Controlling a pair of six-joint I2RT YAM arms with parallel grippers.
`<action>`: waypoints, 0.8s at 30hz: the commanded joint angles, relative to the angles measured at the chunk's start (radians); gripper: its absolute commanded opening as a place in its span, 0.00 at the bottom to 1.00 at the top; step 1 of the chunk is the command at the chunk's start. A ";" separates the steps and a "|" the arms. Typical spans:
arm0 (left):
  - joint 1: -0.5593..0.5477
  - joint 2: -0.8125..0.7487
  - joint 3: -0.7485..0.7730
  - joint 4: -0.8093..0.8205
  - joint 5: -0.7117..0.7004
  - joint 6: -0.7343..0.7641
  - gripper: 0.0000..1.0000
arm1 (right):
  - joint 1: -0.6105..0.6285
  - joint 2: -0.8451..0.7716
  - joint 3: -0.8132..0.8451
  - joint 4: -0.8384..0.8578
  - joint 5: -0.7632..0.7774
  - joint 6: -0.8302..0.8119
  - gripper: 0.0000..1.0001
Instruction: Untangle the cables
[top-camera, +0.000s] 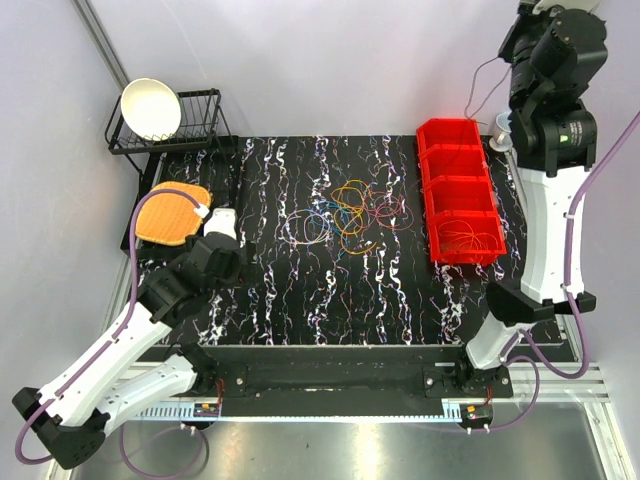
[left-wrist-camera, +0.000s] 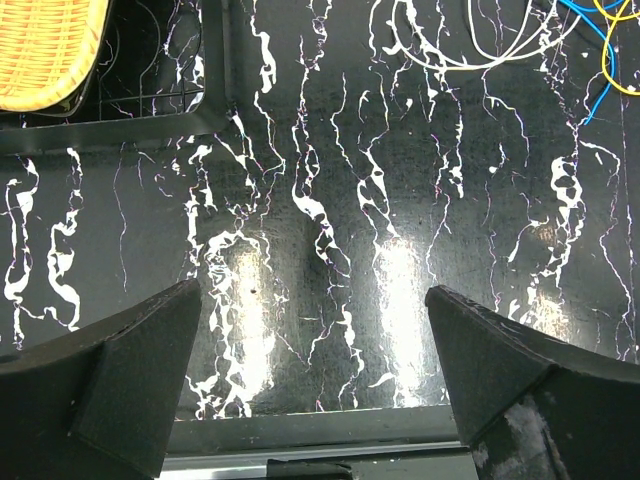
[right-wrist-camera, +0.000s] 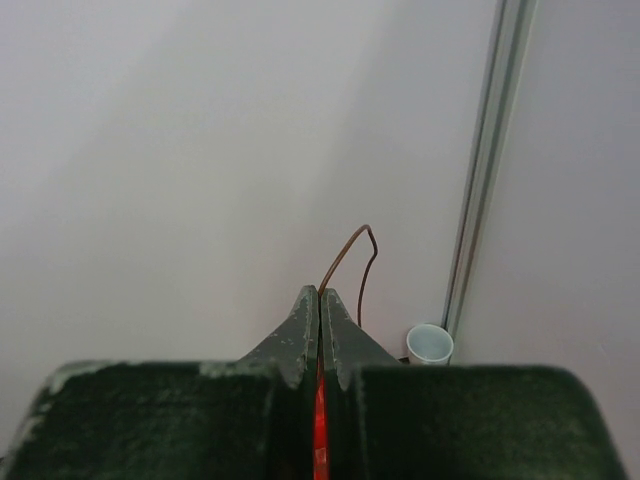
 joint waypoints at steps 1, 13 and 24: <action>-0.001 -0.006 -0.003 0.029 -0.036 -0.009 0.99 | -0.090 0.001 0.033 0.037 -0.086 0.068 0.00; -0.001 -0.001 -0.002 0.028 -0.041 -0.007 0.99 | -0.200 0.099 0.145 0.008 -0.161 0.137 0.00; -0.001 0.017 0.000 0.028 -0.041 -0.007 0.99 | -0.251 0.109 0.228 0.080 -0.219 0.196 0.00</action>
